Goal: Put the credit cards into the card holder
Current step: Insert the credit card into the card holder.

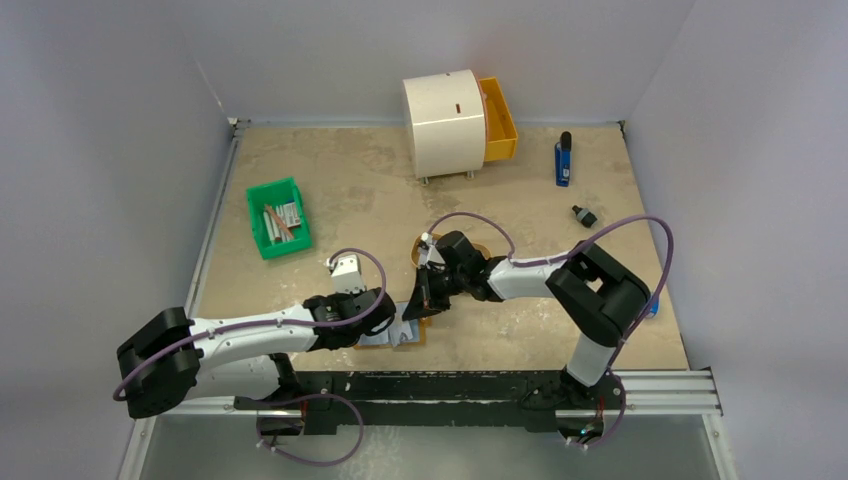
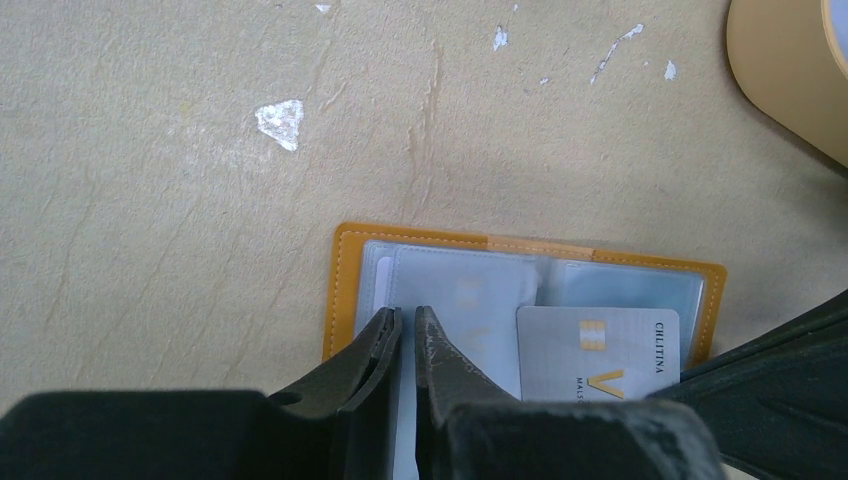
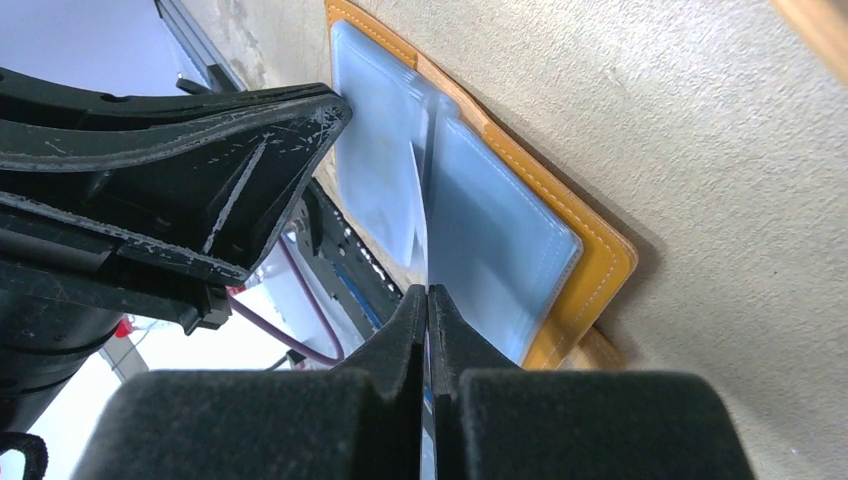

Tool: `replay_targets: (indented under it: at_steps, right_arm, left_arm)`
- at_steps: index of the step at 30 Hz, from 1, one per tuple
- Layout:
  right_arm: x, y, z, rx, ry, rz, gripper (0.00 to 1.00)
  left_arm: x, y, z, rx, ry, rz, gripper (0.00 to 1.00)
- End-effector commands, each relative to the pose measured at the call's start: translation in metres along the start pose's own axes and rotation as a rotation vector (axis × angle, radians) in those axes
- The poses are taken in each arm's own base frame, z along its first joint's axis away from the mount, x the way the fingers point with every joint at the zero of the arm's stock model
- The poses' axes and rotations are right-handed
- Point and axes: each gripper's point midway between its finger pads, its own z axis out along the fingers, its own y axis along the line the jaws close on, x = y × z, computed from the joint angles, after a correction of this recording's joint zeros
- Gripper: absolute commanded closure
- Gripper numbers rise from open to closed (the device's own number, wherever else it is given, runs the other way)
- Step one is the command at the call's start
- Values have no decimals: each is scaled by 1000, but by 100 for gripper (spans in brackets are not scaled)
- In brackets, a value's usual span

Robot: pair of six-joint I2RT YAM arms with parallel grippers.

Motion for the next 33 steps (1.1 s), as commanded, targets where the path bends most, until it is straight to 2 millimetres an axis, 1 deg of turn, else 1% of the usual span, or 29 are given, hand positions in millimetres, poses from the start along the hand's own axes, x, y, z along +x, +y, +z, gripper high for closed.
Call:
replay_targets:
  at_steps: [1, 7, 10, 17, 24, 33]
  right_arm:
    - [-9, 15, 2, -45, -3, -8, 100]
    - [-9, 15, 0, -45, -8, -3, 100]
    - [-5, 15, -4, -42, -8, -2, 100]
    - [-5, 25, -13, -72, -36, -30, 100]
    - [0, 17, -9, -61, -14, -7, 100]
    - [3, 14, -6, -55, 4, 5, 100]
  left_arm:
    - [-4, 0, -2, 3, -12, -25, 91]
    - [-4, 2, -2, -1, -14, -24, 91]
    - [-3, 3, -2, -4, -14, -22, 91]
    - [-3, 4, -1, -7, -15, -20, 92]
    - [-3, 3, -1, -4, -15, -24, 92]
    - [-3, 3, -1, -5, -16, -24, 92]
